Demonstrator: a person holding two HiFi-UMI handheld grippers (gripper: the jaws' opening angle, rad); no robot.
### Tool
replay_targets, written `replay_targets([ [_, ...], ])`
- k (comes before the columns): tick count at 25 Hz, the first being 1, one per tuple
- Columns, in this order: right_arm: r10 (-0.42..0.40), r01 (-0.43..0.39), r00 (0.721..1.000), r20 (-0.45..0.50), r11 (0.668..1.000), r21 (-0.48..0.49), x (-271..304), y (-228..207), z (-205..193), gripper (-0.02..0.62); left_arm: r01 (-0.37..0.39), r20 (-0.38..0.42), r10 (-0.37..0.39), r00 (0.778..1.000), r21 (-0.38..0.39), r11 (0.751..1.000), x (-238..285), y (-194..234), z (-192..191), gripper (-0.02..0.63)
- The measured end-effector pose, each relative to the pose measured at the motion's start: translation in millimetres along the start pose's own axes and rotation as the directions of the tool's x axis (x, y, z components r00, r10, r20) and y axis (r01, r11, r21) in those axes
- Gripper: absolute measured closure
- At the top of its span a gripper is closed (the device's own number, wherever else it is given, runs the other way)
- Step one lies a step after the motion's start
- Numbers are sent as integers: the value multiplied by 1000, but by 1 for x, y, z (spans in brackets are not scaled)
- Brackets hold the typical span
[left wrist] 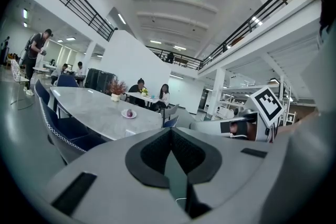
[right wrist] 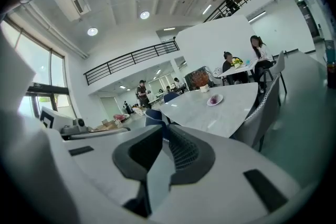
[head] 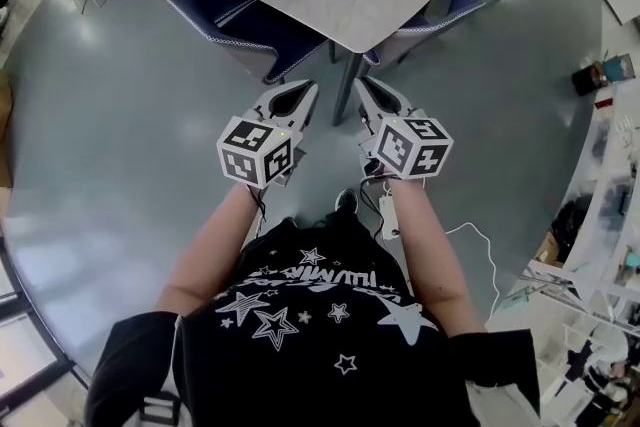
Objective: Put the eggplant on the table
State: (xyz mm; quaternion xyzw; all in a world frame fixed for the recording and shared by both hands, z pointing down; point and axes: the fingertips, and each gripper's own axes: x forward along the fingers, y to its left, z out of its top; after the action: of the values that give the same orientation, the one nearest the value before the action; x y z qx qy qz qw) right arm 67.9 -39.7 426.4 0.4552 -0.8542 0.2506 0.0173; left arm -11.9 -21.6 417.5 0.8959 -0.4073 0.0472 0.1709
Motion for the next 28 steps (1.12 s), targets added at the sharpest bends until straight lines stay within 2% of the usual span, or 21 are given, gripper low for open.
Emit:
replay_targets([
  [17, -135, 137, 990, 31, 988, -71, -31, 79, -41, 554, 96, 23, -96, 995, -4, 995, -85, 1, -13, 598],
  [28, -173, 175, 984, 28, 980, -90, -50, 100, -61, 554, 124, 18, -124, 992, 0, 992, -111, -9, -22, 598],
])
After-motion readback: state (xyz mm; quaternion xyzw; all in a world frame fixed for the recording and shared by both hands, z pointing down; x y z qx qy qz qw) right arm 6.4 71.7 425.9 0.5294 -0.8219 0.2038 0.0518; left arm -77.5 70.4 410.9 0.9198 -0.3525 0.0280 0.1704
